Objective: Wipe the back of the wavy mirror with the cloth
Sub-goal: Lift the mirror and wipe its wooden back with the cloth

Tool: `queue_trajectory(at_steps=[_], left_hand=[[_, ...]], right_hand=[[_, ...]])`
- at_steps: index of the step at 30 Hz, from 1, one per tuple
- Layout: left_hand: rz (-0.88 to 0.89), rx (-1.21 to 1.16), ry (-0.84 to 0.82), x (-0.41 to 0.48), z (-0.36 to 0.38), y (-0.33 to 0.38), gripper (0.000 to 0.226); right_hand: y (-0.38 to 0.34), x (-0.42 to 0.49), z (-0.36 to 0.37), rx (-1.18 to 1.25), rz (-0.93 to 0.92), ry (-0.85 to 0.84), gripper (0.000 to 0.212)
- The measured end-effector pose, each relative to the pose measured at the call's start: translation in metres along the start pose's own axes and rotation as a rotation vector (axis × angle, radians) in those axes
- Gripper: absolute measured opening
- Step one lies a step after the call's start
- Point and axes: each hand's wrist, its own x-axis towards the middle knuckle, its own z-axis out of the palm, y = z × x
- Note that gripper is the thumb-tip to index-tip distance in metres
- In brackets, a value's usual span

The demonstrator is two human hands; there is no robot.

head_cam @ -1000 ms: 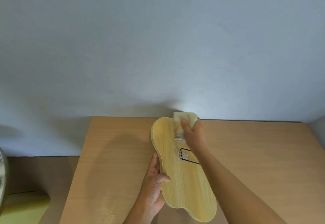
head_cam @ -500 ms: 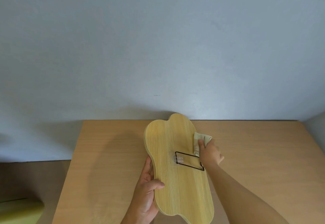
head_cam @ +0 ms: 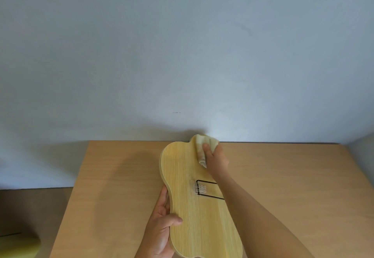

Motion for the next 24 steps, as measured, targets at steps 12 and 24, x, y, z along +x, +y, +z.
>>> queue_trajectory(at_steps=[12,24], left_hand=[[0.004,0.008,0.009,0.002,-0.001,0.001,0.105],[0.006,0.017,0.028,0.002,-0.003,0.0,0.106]], right_hand=[[0.014,0.024,-0.027,0.151,0.019,0.125,0.046],[0.038,0.034,-0.015,-0.067,0.228,0.086,0.051]])
